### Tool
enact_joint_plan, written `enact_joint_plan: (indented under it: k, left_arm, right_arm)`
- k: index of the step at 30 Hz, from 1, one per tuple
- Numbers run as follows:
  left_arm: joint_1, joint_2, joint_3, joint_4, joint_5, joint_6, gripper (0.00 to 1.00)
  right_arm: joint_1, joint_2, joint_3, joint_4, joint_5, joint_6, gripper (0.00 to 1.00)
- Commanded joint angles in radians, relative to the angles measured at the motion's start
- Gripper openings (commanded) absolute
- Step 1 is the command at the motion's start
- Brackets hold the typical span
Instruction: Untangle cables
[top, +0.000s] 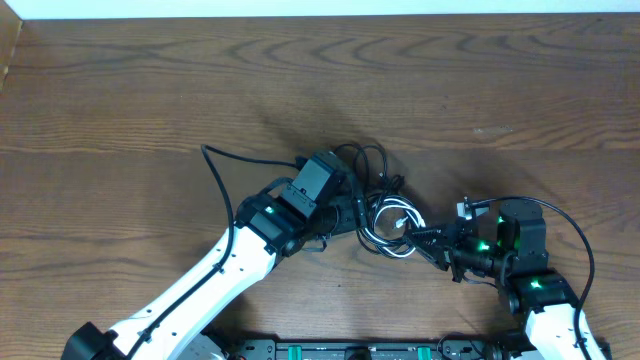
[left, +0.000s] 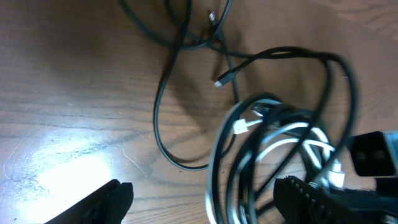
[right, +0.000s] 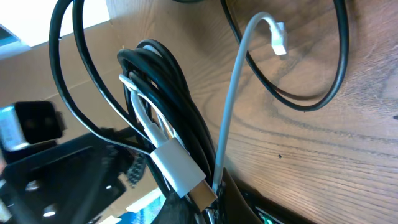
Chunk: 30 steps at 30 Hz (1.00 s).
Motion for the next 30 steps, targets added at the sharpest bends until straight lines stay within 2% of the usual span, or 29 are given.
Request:
enact_joint_plan:
  k: [1, 6, 9, 14, 16, 19, 23, 27, 30]
  left_arm:
    - [0.003, 0.024, -0.023, 0.030, 0.018, -0.009, 0.77]
    - [0.003, 0.064, -0.025, 0.097, 0.022, -0.009, 0.78]
    - [0.003, 0.094, -0.025, 0.140, 0.088, -0.008, 0.75]
    - [0.003, 0.143, -0.025, 0.117, 0.156, 0.003, 0.48]
    - [0.003, 0.168, -0.025, 0.112, 0.193, 0.003, 0.34]
    - [0.003, 0.191, -0.025, 0.112, 0.229, 0.002, 0.08]
    - [0.013, 0.192, -0.025, 0.113, 0.229, -0.051, 0.08]
    - [0.046, 0.192, -0.024, 0.092, 0.230, -0.238, 0.08]
    - [0.082, 0.192, -0.024, 0.068, 0.274, -0.358, 0.08]
  right_arm:
    - [-0.001, -0.004, 0.012, 0.001, -0.029, 0.006, 0.01]
    - [-0.001, -0.004, 0.012, 0.003, -0.029, 0.006, 0.01]
    - [-0.001, -0.004, 0.012, 0.003, -0.028, 0.006, 0.01]
    - [-0.001, -0.004, 0.012, 0.005, -0.026, 0.006, 0.02]
    - [-0.001, -0.004, 0.012, 0.004, -0.020, 0.006, 0.02]
    - [-0.001, -0.004, 0.012, 0.004, -0.014, 0.005, 0.02]
    - [-0.001, -0.004, 0.012, 0.003, 0.021, -0.029, 0.02]
    - [-0.001, -0.004, 0.012, 0.003, 0.075, -0.121, 0.07]
    - [-0.001, -0.004, 0.012, 0.002, 0.081, -0.231, 0.03]
